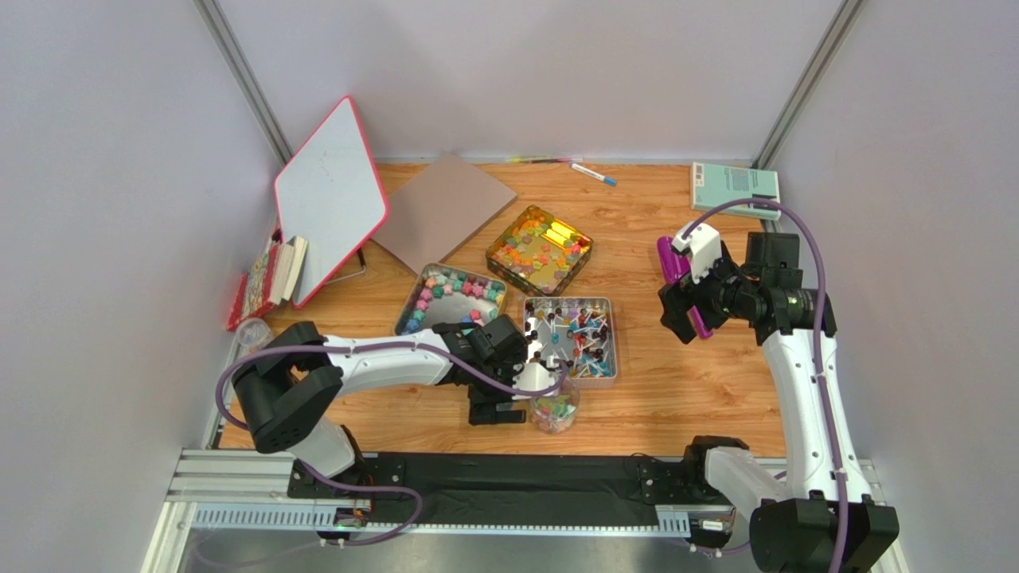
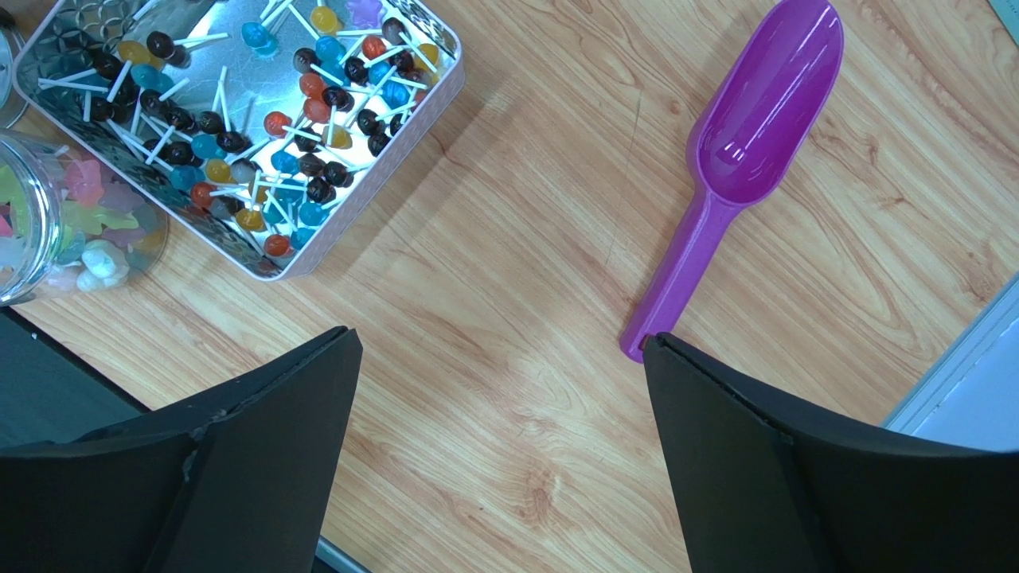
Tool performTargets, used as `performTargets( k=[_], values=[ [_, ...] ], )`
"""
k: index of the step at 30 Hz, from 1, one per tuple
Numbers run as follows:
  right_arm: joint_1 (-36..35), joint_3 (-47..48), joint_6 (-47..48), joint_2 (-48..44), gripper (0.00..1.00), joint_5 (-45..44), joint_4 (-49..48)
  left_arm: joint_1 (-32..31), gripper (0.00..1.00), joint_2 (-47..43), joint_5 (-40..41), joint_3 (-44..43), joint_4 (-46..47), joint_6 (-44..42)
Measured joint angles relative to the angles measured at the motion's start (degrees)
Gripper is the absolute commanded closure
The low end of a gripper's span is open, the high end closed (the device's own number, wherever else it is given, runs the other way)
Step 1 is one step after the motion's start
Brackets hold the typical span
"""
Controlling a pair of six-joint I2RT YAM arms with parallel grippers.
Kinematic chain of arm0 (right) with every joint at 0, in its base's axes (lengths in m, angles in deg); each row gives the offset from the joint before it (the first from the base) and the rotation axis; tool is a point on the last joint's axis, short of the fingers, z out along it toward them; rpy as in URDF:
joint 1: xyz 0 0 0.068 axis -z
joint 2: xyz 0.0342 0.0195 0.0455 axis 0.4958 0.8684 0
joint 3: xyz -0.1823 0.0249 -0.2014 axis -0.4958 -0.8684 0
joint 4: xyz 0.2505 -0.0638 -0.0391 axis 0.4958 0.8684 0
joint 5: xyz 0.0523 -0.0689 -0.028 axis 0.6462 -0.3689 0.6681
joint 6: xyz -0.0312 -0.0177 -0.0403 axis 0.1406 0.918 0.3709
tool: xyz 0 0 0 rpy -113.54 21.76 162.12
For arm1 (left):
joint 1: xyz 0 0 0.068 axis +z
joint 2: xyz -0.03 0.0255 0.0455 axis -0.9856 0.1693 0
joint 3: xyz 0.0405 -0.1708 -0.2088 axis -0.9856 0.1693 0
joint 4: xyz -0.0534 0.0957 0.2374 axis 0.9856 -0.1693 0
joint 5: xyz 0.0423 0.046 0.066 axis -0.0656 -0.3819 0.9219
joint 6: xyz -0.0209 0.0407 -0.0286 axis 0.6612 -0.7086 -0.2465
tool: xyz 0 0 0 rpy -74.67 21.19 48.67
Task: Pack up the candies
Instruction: Pick up the bottle lid at the center of the board, then close the bottle lid on the packing bottle.
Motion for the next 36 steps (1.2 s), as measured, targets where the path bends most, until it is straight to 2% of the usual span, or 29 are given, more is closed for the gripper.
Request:
performTargets(
  k=[6,11,19,23,26,36],
  values=[
    [-0.2,0.4,0.0,0.0,0.07,0.0,0.2,0.0,0.12,-0.1,0.6,-0.2,-0.2,1.2],
    [-0.2,0.9,0.0,0.0,0.07,0.0,0.5,0.0,0.12,-3.6,1.3,-3.0,-5.1,2.3],
    [-0.2,1.6,0.0,0.0,0.07,-0.1,0.5,-0.3,0.11,-9.2,1.8,-22.5,-13.4,1.9],
    [-0.2,1.6,-0.1,-0.3,0.07,-0.3,0.5,-2.4,0.10,-8.3,1.7,-31.0,-16.2,1.7],
    [-0.2,1.6,-0.1,-1.1,0.07,-0.5,0.5,-3.8,0.10,-6.3,1.4,-34.2,-17.3,1.9],
    [-0.2,0.1,0.0,-7.3,0.07,-0.7,1.3,-7.0,0.09,-0.2,1.1,-32.6,-20.0,3.2]
  ],
)
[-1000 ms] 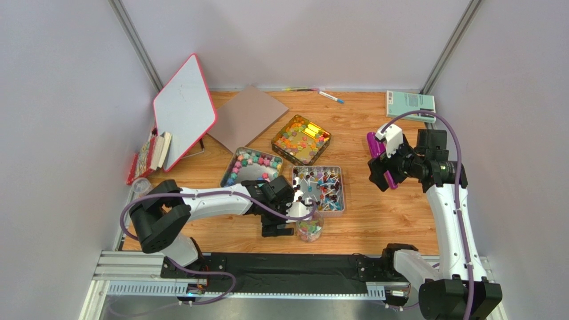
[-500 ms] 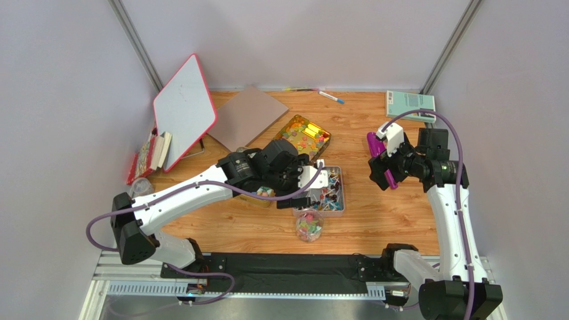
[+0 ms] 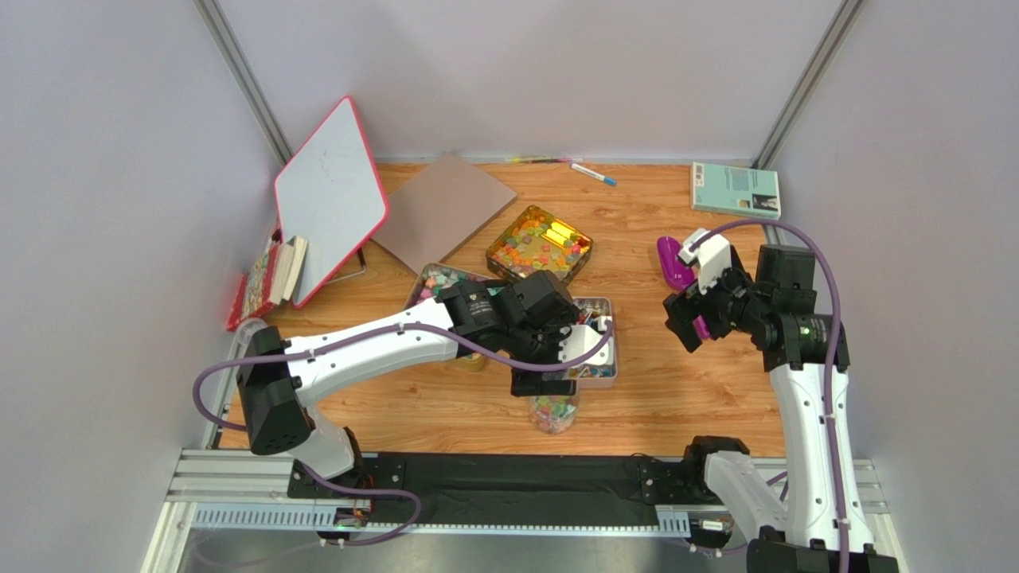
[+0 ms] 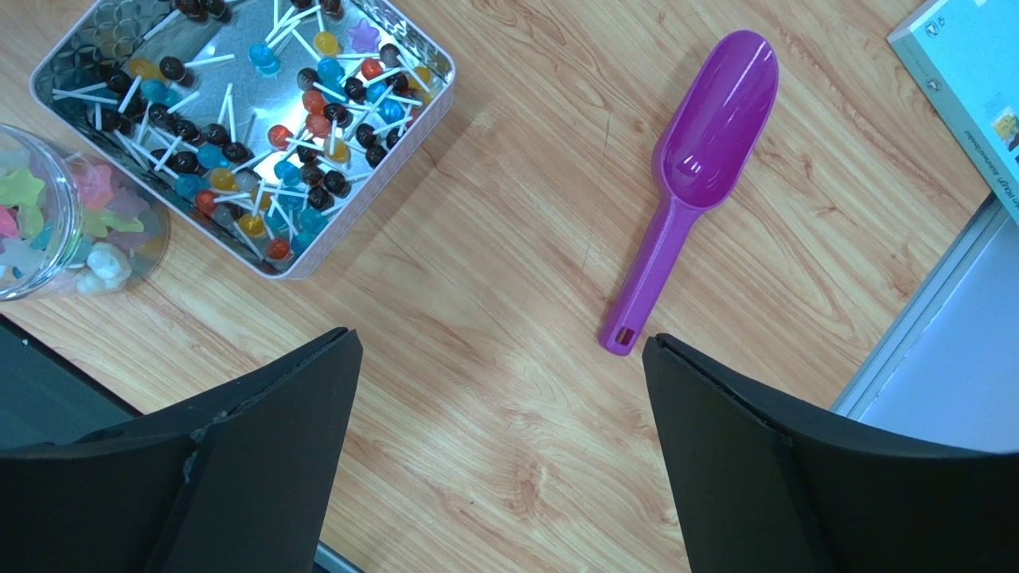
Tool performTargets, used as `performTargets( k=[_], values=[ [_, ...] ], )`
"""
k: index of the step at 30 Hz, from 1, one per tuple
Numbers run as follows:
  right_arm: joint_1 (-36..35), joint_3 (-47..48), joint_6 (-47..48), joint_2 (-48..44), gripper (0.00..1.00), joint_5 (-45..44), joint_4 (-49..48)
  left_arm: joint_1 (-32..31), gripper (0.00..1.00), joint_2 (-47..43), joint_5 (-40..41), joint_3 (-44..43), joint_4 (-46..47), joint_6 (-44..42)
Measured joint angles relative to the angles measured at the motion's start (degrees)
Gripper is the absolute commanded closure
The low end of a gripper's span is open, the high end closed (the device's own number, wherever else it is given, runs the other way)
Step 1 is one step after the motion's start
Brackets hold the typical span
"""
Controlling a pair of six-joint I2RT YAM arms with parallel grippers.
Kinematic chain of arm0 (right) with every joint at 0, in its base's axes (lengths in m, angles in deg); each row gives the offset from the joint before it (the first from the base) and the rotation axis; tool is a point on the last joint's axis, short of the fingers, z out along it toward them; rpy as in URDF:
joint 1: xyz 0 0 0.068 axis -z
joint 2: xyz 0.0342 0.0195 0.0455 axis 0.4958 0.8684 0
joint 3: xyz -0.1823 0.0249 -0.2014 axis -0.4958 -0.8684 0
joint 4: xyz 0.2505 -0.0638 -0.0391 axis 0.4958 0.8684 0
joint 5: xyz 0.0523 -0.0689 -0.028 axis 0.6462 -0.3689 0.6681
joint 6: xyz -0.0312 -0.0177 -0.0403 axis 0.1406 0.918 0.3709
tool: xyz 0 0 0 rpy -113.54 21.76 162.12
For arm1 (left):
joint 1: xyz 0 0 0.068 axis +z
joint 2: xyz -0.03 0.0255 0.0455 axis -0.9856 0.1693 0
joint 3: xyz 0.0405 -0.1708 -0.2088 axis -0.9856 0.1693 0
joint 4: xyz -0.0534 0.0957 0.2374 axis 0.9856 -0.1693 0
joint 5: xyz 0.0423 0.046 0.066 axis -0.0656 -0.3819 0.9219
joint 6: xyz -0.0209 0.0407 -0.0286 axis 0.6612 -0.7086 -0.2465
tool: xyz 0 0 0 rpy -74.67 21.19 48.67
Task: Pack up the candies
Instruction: Close the bottle lid on the packing bottle.
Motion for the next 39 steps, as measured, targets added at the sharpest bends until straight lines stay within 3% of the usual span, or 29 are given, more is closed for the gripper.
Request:
performTargets(
  k=[32,39],
  values=[
    [0.0,-2.6,-2.0,-5.7,0.07,-1.0,1.9,-3.7,0.08,10.9,-2.5,-1.2,1.0,5.8],
    [0.0,-3.0,-2.0,-6.0,0.07,-1.5,1.9,-4.5,0.04,12.0,-2.9,-3.1,0.9,6.6]
  ],
)
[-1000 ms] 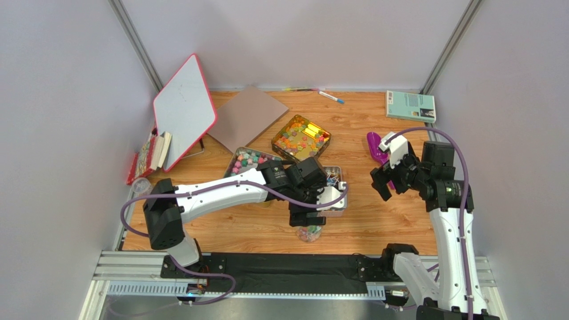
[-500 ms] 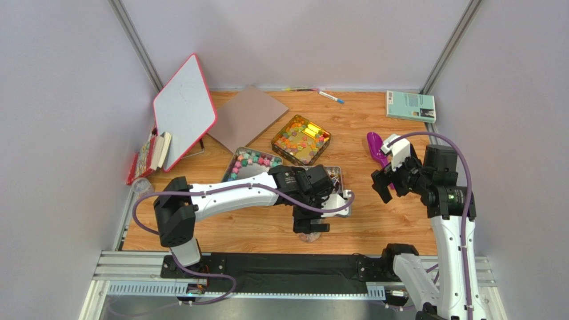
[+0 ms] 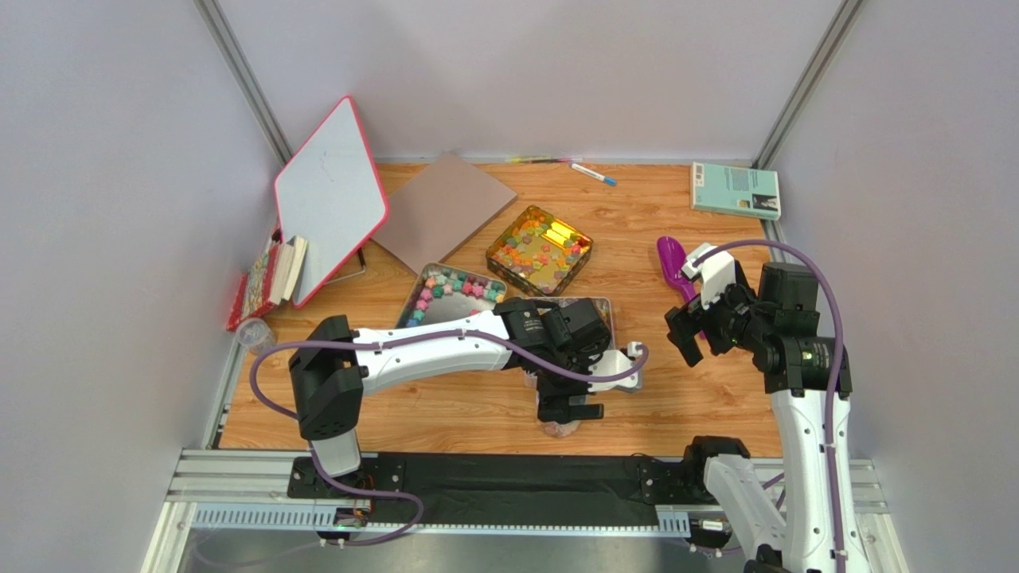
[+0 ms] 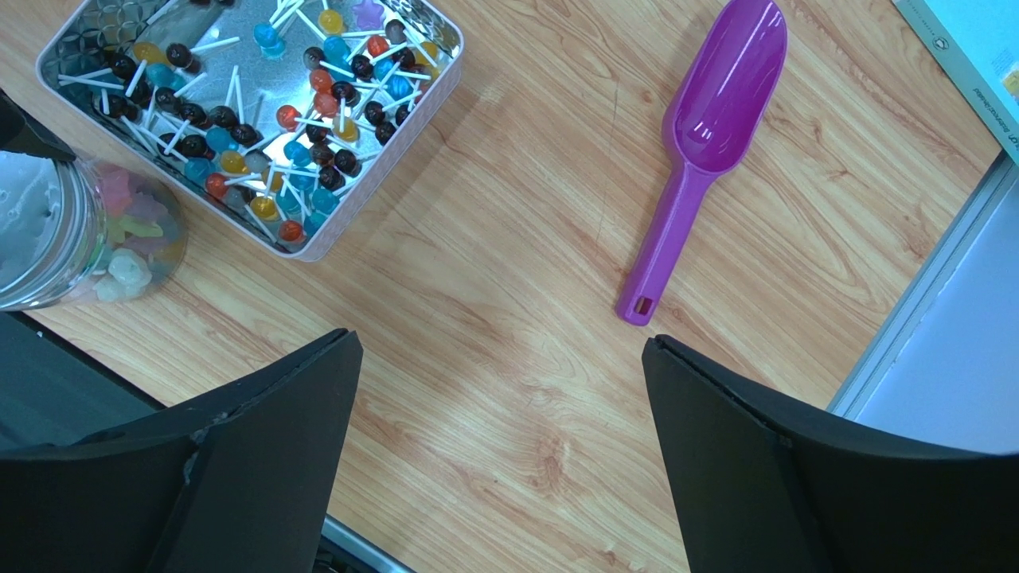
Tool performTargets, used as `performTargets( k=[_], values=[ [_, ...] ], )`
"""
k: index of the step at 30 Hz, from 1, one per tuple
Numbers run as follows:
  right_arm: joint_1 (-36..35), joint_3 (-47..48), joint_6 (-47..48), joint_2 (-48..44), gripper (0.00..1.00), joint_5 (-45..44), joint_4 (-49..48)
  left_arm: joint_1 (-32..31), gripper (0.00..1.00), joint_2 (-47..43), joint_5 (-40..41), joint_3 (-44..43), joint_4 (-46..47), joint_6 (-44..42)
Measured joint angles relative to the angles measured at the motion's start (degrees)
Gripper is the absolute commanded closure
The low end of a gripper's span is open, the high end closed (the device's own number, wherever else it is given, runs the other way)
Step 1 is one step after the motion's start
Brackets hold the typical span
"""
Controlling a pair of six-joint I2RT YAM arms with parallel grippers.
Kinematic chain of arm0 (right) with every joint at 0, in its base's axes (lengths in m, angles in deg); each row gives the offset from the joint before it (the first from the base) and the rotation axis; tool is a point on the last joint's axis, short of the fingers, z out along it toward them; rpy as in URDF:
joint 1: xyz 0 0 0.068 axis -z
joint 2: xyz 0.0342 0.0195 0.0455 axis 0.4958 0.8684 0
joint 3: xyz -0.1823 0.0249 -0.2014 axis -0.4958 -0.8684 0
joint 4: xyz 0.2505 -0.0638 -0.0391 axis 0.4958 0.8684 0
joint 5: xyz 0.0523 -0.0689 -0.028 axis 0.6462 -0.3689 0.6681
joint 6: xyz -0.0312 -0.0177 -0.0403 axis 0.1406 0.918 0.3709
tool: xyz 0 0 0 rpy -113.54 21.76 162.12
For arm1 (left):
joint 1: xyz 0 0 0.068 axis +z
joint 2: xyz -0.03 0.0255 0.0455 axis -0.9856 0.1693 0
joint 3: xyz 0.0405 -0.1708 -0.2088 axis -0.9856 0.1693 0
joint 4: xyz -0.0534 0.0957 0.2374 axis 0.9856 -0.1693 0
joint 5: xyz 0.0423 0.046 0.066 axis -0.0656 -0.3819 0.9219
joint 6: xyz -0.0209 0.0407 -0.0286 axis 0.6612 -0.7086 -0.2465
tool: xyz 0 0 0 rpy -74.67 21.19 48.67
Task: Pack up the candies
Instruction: Close the bottle lid on the packing bottle.
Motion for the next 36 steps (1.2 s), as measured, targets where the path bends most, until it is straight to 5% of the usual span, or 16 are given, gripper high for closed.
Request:
performTargets(
  k=[23,25,26,30,36],
  values=[
    [0.0,0.0,-0.1,-0.7,0.07,-0.9,0.2,-0.7,0.03,-4.9,4.1,-1.3,-3.1,-0.7],
    [0.0,0.4,0.0,-0.7,0.15,-0.3,1.4,-0.7,0.10,-8.7,5.5,-1.4,-4.2,-1.0],
    [0.0,0.8,0.0,-0.6,0.20,0.4,2.3,-0.3,0.28,-11.0,6.1,-1.4,-4.4,-1.1],
    [-0.6,3.3,1.9,1.6,0.66,9.0,9.0,3.8,0.61,-20.5,7.9,0.5,-3.4,0.8],
    [-14.3,6.6,1.7,7.6,0.81,14.0,13.5,18.6,0.32,-30.2,6.9,13.9,0.9,9.1]
  ],
)
